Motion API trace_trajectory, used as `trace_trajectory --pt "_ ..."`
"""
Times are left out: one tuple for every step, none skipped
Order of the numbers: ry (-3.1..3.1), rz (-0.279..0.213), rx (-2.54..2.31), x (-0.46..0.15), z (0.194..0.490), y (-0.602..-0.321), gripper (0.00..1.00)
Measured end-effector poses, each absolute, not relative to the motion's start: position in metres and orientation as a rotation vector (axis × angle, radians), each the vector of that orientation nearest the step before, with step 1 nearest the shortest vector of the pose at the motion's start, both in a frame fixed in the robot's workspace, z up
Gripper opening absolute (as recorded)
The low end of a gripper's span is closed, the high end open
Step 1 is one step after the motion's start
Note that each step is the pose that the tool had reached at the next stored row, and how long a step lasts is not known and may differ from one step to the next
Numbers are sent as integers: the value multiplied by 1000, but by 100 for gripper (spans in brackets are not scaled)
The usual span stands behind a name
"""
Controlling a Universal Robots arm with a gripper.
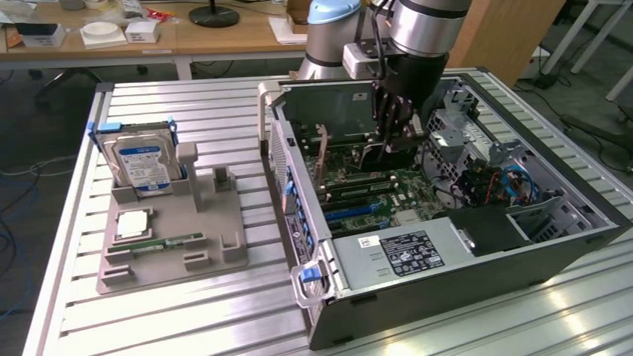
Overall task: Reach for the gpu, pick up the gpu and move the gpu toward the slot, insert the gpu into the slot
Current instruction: 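Insert the gpu into the slot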
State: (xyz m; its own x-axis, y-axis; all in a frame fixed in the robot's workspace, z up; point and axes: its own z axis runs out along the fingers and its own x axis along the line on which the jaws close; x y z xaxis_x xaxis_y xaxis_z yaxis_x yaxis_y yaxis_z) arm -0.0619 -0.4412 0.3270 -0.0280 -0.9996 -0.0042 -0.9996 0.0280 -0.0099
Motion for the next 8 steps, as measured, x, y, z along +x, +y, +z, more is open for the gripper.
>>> trace_trajectory --pt "2245 -6 -2183 -62 327 -441 26" --pt "2245 -6 -2183 -62 327 -441 26" --pt "2245 -6 -2183 -62 327 -441 26" --pt "2245 -7 -2183 -62 327 -441 26" --pt "2245 -6 -2183 -62 327 -441 26" --pt "2245 -6 -2183 -62 327 -441 26" --pt "2245 -7 -2183 -62 327 -441 26" --pt "2245 -7 -2183 -62 327 -442 26"
